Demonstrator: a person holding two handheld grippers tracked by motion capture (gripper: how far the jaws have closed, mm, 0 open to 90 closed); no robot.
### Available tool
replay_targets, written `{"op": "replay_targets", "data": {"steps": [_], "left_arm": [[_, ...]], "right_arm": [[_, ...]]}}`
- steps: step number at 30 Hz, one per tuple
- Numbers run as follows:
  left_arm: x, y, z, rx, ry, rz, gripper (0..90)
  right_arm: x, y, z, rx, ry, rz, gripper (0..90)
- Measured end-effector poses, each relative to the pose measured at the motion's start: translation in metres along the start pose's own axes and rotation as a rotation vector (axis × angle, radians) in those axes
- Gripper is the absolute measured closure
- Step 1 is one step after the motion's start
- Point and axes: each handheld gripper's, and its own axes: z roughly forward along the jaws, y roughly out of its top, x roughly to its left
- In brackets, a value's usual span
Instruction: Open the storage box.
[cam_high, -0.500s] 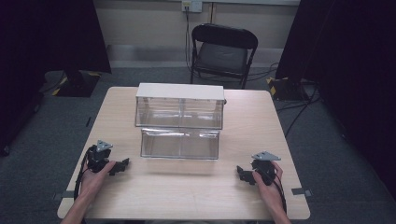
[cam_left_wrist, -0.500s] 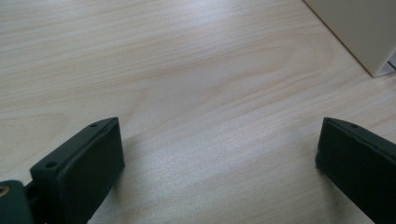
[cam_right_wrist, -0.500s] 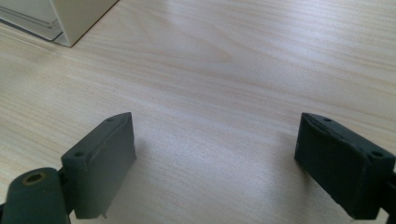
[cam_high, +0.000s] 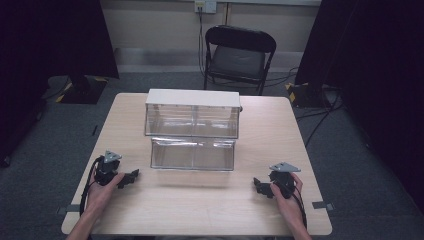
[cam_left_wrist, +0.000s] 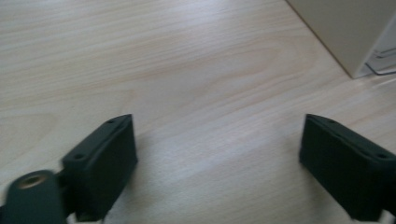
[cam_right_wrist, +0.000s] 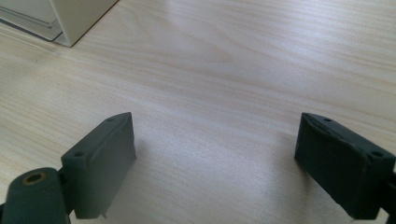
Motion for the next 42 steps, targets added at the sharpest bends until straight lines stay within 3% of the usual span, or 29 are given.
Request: {"op": "replay_targets", "data": {"steps": [2, 5, 10, 18, 27, 34, 42], "left_arm": [[-0.001, 0.001, 0.000, 0.008, -0.017, 0.000, 15.3], [-0.003, 0.002, -0.002, -0.001, -0.009, 0.012, 15.9], [-0.007, 0.006, -0.010, -0.041, -0.036, 0.015, 16.5], [-0.022, 0.011, -0.015, -0.060, -0.110, 0.040, 16.9], [-0.034, 0.013, -0.018, -0.073, -0.139, 0.071, 17.4], [-0.037, 0.013, -0.018, -0.087, -0.160, 0.071, 17.1], [-0.047, 0.020, -0.021, -0.109, -0.208, 0.091, 16.3]], "right_arm": [[0.000, 0.000, 0.000, 0.000, 0.000, 0.001, 11.5], [0.000, 0.000, 0.000, 0.000, 0.000, 0.001, 11.5], [0.000, 0.000, 0.000, 0.000, 0.000, 0.000, 11.6], [0.000, 0.000, 0.000, -0.001, 0.000, -0.001, 11.6], [0.000, 0.000, 0.000, 0.000, 0.000, 0.000, 11.6], [0.000, 0.000, 0.000, 0.000, 0.000, 0.000, 11.6], [0.000, 0.000, 0.000, 0.000, 0.000, 0.000, 11.6]]}}
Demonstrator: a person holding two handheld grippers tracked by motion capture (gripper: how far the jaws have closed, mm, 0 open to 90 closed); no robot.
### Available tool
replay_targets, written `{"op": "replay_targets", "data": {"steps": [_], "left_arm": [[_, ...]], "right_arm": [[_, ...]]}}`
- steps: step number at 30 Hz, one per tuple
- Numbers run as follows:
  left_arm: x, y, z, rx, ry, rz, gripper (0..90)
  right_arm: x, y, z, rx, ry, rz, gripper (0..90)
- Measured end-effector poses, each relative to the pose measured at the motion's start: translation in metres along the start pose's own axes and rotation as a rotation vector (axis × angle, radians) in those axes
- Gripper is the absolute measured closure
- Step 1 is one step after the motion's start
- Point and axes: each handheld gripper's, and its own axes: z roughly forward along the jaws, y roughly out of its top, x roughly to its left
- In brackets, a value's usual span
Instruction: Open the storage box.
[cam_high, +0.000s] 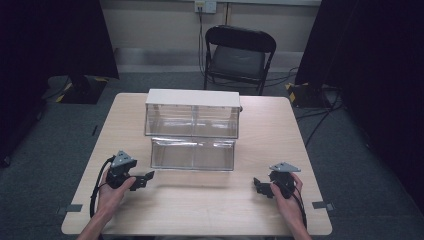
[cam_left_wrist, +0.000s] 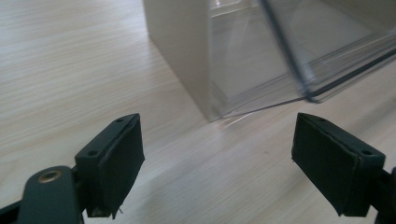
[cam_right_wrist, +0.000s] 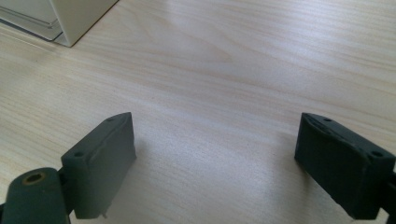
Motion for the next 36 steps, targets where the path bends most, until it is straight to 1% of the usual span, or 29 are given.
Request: {"op": "replay_targets", "data": {"steps": [3, 6, 8, 10, 15, 18, 22, 23, 25, 26, 29, 34, 36], "left_arm": [[-0.004, 0.002, 0.003, -0.005, -0.010, 0.009, 16.3], [-0.007, 0.003, 0.004, -0.017, 0.006, 0.030, 16.6], [-0.008, 0.004, 0.003, -0.018, 0.004, 0.033, 16.6], [-0.009, 0.005, 0.004, -0.028, -0.010, 0.020, 16.6], [-0.013, 0.008, 0.009, -0.027, 0.000, 0.022, 16.7], [-0.014, 0.009, 0.012, -0.023, 0.000, 0.032, 16.7], [-0.015, 0.010, 0.014, -0.025, -0.007, 0.027, 16.8], [-0.015, 0.010, 0.014, -0.024, -0.017, 0.021, 16.6], [-0.014, 0.010, 0.015, -0.028, -0.049, -0.003, 16.6], [-0.014, 0.010, 0.016, -0.028, -0.054, -0.012, 16.2], [-0.015, 0.011, 0.017, -0.029, -0.057, -0.007, 16.1], [-0.015, 0.011, 0.017, -0.039, -0.064, -0.010, 15.5], [-0.015, 0.011, 0.016, -0.046, -0.069, -0.002, 15.4]], "right_arm": [[0.000, 0.000, 0.000, 0.000, 0.000, 0.000, 11.6], [0.000, 0.000, 0.000, 0.000, 0.000, 0.000, 11.6], [0.000, 0.000, 0.000, 0.000, 0.000, 0.000, 11.6], [0.000, 0.000, 0.000, 0.000, 0.000, 0.000, 11.5], [0.000, 0.000, 0.000, 0.000, 0.000, 0.000, 11.5], [0.000, 0.000, 0.000, 0.000, 0.000, 0.000, 11.5], [0.000, 0.000, 0.000, 0.001, 0.001, 0.001, 11.5], [0.000, 0.000, 0.000, 0.000, 0.000, 0.000, 11.5], [0.000, 0.000, 0.000, 0.001, 0.001, 0.000, 11.6], [0.000, 0.000, 0.000, 0.000, 0.000, 0.000, 11.5], [0.000, 0.000, 0.000, 0.000, 0.000, 0.001, 11.5], [0.000, 0.000, 0.000, 0.000, 0.000, 0.000, 11.5], [0.000, 0.000, 0.000, 0.000, 0.000, 0.000, 11.5]]}}
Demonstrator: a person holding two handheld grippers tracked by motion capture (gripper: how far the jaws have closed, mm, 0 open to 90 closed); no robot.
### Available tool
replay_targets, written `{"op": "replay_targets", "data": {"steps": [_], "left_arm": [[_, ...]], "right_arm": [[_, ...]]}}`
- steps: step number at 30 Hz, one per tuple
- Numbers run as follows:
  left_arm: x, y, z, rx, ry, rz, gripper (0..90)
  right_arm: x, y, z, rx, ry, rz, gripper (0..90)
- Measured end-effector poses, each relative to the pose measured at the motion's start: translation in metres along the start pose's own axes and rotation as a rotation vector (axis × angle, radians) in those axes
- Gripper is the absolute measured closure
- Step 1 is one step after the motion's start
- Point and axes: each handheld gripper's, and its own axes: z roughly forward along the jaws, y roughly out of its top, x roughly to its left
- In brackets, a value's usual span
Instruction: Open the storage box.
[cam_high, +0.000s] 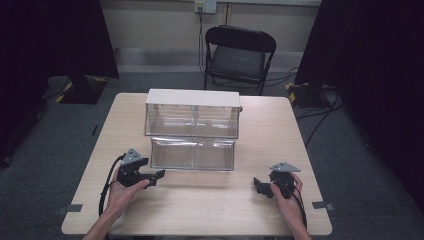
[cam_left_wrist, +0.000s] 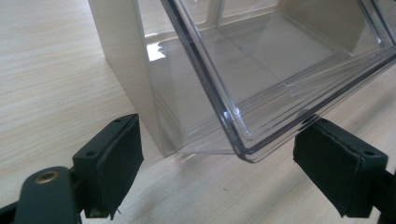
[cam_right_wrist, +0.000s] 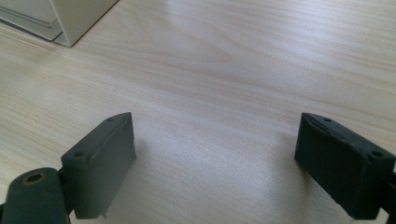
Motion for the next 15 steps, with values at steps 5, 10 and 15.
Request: {"op": "replay_targets", "data": {"steps": [5, 10, 15], "left_arm": [[-0.0012, 0.0004, -0.0015, -0.009, 0.001, 0.002, 15.5], [-0.0013, 0.0003, -0.0018, -0.015, -0.001, 0.009, 15.9], [-0.0033, 0.0009, -0.0031, -0.019, -0.006, 0.021, 15.9]], "right_arm": [[0.0000, 0.0000, 0.0000, 0.000, 0.000, 0.000, 11.5], [0.0000, 0.0000, 0.0000, 0.000, 0.000, 0.001, 11.5], [0.0000, 0.0000, 0.0000, 0.000, 0.000, 0.001, 11.5]]}}
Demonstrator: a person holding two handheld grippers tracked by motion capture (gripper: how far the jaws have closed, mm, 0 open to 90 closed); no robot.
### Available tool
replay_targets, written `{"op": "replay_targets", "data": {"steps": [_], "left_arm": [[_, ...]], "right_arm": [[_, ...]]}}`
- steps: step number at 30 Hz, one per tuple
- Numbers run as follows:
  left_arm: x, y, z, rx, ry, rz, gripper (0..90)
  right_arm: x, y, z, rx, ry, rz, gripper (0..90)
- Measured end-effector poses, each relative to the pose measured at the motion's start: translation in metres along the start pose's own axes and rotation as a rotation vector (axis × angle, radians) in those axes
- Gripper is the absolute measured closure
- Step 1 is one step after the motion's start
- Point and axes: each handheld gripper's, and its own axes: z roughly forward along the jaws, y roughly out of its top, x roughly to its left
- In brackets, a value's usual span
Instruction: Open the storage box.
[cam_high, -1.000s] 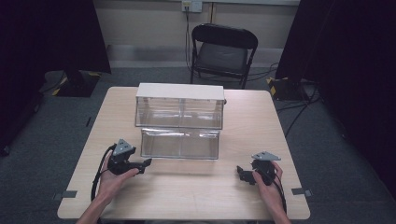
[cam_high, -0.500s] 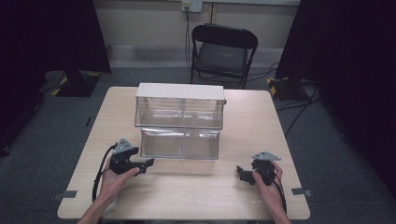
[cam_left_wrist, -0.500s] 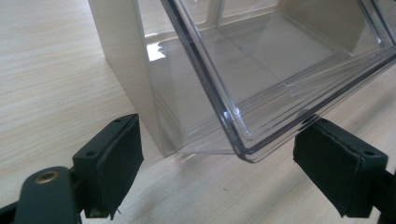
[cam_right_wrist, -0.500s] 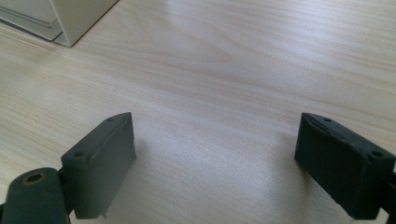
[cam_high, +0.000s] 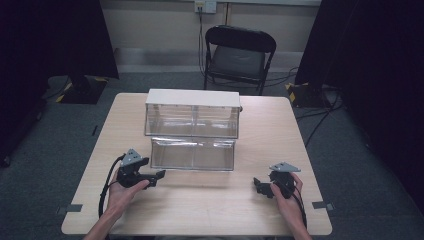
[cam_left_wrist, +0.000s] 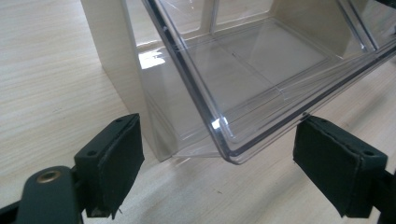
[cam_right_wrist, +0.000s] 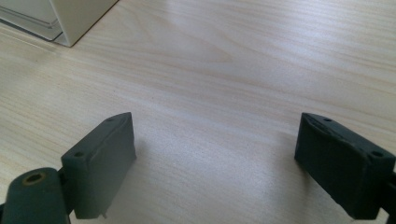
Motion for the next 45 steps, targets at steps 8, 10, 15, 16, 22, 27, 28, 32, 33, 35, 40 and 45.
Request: {"op": "replay_targets", "data": {"steps": [8, 10, 15, 16, 22, 27, 28, 32, 33, 35, 40, 45], "left_arm": [[-0.0008, -0.0004, -0.0001, -0.005, -0.004, 0.001, 16.4], [-0.0009, -0.0003, -0.0005, -0.005, -0.004, 0.007, 17.2], [-0.0009, -0.0002, -0.0026, -0.010, -0.012, 0.010, 16.7], [-0.0008, -0.0003, -0.0030, -0.011, -0.008, 0.013, 16.8], [-0.0001, -0.0006, -0.0035, -0.017, -0.014, 0.006, 16.8], [-0.0003, -0.0005, -0.0045, -0.027, -0.020, 0.008, 16.7], [-0.0004, -0.0004, -0.0049, -0.026, -0.020, 0.009, 16.7], [-0.0004, -0.0003, -0.0047, -0.026, -0.021, 0.006, 16.6], [-0.0004, -0.0003, -0.0047, -0.026, -0.021, 0.006, 16.6], [-0.0004, -0.0002, -0.0048, -0.026, -0.021, 0.007, 16.6], [-0.0014, 0.0008, -0.0058, -0.022, -0.012, 0.011, 16.2], [-0.0014, 0.0007, -0.0054, -0.025, -0.013, 0.014, 16.2]], "right_arm": [[0.0000, 0.0000, 0.0000, 0.000, 0.000, 0.000, 11.5], [0.0000, 0.0000, 0.0000, 0.000, 0.000, 0.000, 11.5], [0.0000, 0.0000, 0.0000, 0.000, 0.000, 0.000, 11.5], [0.0000, 0.0000, 0.0000, 0.000, 0.000, 0.000, 11.5], [0.0000, 0.0000, 0.0000, 0.000, 0.000, -0.001, 11.5], [0.0001, 0.0000, 0.0000, 0.000, 0.000, 0.001, 11.5], [0.0000, 0.0000, 0.0000, 0.000, 0.000, 0.001, 11.6], [0.0000, 0.0000, 0.0000, 0.000, 0.000, 0.000, 11.5], [0.0000, 0.0000, 0.0000, 0.000, 0.000, 0.000, 11.5], [0.0000, 0.0000, 0.0000, 0.000, 0.000, 0.000, 11.5], [0.0000, 0.0000, 0.0000, 0.000, 0.000, 0.000, 11.5], [0.0000, 0.0000, 0.0000, 0.000, 0.000, 0.001, 11.5]]}}
